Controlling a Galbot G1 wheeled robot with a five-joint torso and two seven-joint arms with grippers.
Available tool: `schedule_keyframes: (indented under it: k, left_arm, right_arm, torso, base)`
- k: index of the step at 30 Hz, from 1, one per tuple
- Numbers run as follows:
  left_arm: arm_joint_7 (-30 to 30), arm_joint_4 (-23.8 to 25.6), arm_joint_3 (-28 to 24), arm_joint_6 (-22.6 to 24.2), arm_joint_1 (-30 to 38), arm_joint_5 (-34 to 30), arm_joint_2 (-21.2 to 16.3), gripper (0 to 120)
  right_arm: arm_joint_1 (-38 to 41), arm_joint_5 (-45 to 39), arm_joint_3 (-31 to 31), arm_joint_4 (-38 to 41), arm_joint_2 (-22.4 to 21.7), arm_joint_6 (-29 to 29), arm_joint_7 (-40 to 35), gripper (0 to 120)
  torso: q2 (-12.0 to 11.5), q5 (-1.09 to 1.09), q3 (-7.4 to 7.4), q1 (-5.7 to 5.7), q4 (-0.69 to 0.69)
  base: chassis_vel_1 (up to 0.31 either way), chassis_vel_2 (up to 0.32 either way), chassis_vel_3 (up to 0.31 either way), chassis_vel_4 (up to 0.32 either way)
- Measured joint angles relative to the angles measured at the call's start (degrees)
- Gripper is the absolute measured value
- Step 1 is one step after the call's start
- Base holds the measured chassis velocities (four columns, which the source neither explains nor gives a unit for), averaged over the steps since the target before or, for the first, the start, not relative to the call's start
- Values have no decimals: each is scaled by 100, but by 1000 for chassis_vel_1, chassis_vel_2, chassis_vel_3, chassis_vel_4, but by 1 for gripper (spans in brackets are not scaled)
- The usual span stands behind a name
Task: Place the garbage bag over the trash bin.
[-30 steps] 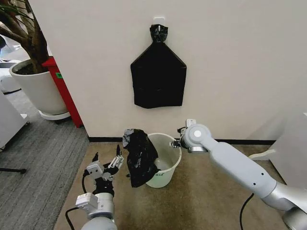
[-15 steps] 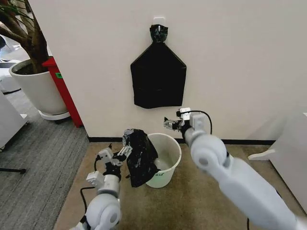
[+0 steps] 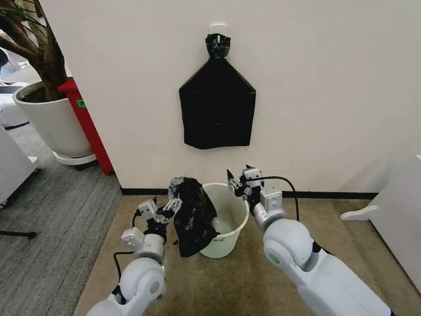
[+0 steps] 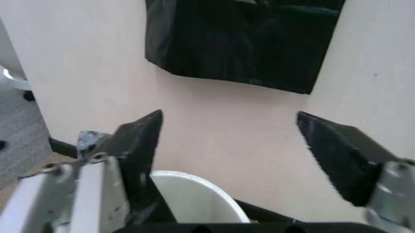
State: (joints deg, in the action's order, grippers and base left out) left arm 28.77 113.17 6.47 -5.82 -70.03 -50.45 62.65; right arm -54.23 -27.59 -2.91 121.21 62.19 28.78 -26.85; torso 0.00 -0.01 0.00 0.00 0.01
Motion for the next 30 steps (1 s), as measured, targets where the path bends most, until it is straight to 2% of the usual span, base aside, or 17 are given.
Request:
schedule_keyframes:
  k: [6,11,15,18,20,24,30]
  left_arm:
    - [255,-177,-295,300,328,-365,59,93]
    - [479,25,-357,575,195,-383,-15,90]
    - [650,142,-331,710,49,-295,-86,81]
    - [935,361,-243,1019,-107,-257,-189,67]
    - [1028,429,-193,1156,-133,-252,-228,63]
    - [1152,386,-176,1334,-61,-301,-219,62]
    - [1149,58,-346,1454,356,-554,-109,61]
  right_arm:
    - [-50,-25,-27,40,35,0,32,99]
    - [-78,-8,26,-16,38,-42,45,100]
    - [-91,9,35,-36,51,-51,54,100]
    - [-101,68,33,-65,52,-63,86,100]
    - [-111,93,26,-68,70,-74,100,100]
    - [-140,169,-1,-64,126,-80,134,100]
    - [-248,414,10,-21,132,-146,292,100]
  torso:
    - [0,1,0,0,-2]
    - [0,1,0,0,-2]
    - [0,1,0,0,0]
    - [0,1,0,0,0]
    - [0,2,0,0,0]
    - [0,1,0,0,0]
    - [0,0,0,0,-1]
  base:
    - [0,0,0,0]
    - [0,0,0,0]
    - [0,0,0,0]
    - [0,0,0,0]
    - [0,0,0,0]
    - [0,0,0,0]
    - [0,0,0,0]
